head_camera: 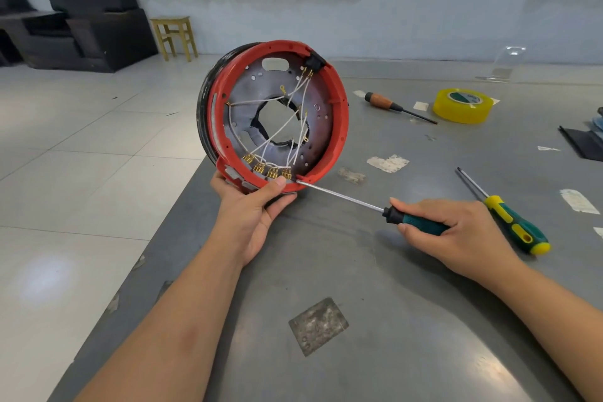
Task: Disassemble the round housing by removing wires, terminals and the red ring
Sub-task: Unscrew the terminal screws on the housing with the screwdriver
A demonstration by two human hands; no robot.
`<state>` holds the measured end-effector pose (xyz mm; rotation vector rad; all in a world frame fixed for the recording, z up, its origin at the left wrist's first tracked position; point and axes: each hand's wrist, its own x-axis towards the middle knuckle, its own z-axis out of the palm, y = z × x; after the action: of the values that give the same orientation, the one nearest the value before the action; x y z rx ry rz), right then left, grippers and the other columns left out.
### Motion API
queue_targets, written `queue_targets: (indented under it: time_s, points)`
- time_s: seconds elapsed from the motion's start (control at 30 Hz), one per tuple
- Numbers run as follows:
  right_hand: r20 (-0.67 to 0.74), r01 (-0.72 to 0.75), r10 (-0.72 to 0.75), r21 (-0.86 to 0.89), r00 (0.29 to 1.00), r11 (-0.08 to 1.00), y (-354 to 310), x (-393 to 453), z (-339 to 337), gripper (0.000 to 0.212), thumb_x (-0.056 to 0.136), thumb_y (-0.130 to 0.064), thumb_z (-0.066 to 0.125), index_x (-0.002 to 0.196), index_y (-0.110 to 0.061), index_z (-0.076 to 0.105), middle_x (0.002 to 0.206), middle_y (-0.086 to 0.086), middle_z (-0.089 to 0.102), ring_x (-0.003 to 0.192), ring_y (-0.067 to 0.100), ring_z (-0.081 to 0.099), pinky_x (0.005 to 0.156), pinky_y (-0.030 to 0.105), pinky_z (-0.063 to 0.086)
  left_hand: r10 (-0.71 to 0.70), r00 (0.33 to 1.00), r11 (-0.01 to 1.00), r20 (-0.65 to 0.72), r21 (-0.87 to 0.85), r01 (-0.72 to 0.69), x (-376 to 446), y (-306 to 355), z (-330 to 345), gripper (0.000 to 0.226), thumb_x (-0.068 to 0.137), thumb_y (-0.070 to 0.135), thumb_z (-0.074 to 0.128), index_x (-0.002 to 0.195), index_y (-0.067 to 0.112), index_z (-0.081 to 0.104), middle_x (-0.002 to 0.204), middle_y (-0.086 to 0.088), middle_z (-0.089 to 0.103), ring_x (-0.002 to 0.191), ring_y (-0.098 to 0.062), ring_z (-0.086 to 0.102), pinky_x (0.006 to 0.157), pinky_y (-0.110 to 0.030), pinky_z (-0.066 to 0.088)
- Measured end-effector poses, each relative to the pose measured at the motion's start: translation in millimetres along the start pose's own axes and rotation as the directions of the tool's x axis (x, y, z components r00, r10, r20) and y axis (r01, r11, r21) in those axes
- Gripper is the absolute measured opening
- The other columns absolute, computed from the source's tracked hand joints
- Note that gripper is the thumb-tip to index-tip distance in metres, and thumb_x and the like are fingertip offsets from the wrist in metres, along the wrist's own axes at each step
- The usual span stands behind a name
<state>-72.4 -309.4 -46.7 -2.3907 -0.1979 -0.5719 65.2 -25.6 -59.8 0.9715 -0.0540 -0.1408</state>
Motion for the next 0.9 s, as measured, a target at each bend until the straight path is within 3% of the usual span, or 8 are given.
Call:
queue_targets:
  time_s: [0.1, 0.27, 0.6, 0.9]
  points:
    - [-0.005, 0.040, -0.040, -0.038, 0.999, 0.998, -1.8, 2.7, -1.9, 0.045, 0.082, -0.006, 0.082, 0.122, -0.026, 0.075, 0.091, -0.024, 0.072, 0.082, 0.002, 0.067, 0.075, 0.012, 0.049, 0.009, 1.000, 1.000, -0.016, -0.006, -0.009, 1.1, -1.1, -0.7, 0.084, 0.084, -0.017, 0.073, 0.140, 0.030, 0.030, 0.143, -0.017, 0.057, 0.113, -0.039, 0.072, 0.085, -0.050, 0.063]
    - [0.007, 0.049, -0.049, -0.040, 0.999, 0.998, -1.5, 5.9, -2.8, 0.044, 0.083, -0.008, 0.081, 0.122, -0.028, 0.075, 0.098, -0.016, 0.076, 0.087, 0.009, 0.070, 0.080, 0.032, 0.059, 0.024, 0.999, 0.999, -0.040, -0.024, -0.025, 1.3, -1.7, 0.9, 0.088, 0.082, -0.017, 0.074, 0.142, 0.034, 0.036, 0.142, -0.015, 0.058, 0.111, -0.037, 0.073, 0.083, -0.049, 0.063]
    - [-0.022, 0.050, -0.051, -0.034, 0.998, 0.998, 2.9, 6.5, -0.2, 0.045, 0.083, -0.008, 0.081, 0.121, -0.029, 0.075, 0.096, -0.020, 0.074, 0.086, 0.006, 0.069, 0.078, 0.020, 0.054, 0.022, 0.999, 0.999, -0.033, -0.026, -0.022, 0.9, -1.1, 0.1, 0.091, 0.083, -0.018, 0.073, 0.146, 0.036, 0.036, 0.141, -0.013, 0.059, 0.111, -0.036, 0.073, 0.081, -0.048, 0.064]
    - [0.012, 0.017, -0.017, -0.019, 1.000, 1.000, 5.0, 6.6, 1.0, 0.041, 0.083, -0.008, 0.080, 0.120, -0.027, 0.076, 0.090, -0.018, 0.074, 0.080, 0.011, 0.068, 0.074, 0.031, 0.056, 0.027, 1.000, 1.000, -0.008, -0.011, -0.027, 1.4, -2.5, -2.1, 0.090, 0.083, -0.017, 0.074, 0.142, 0.040, 0.039, 0.139, -0.009, 0.060, 0.110, -0.035, 0.074, 0.082, -0.049, 0.063]
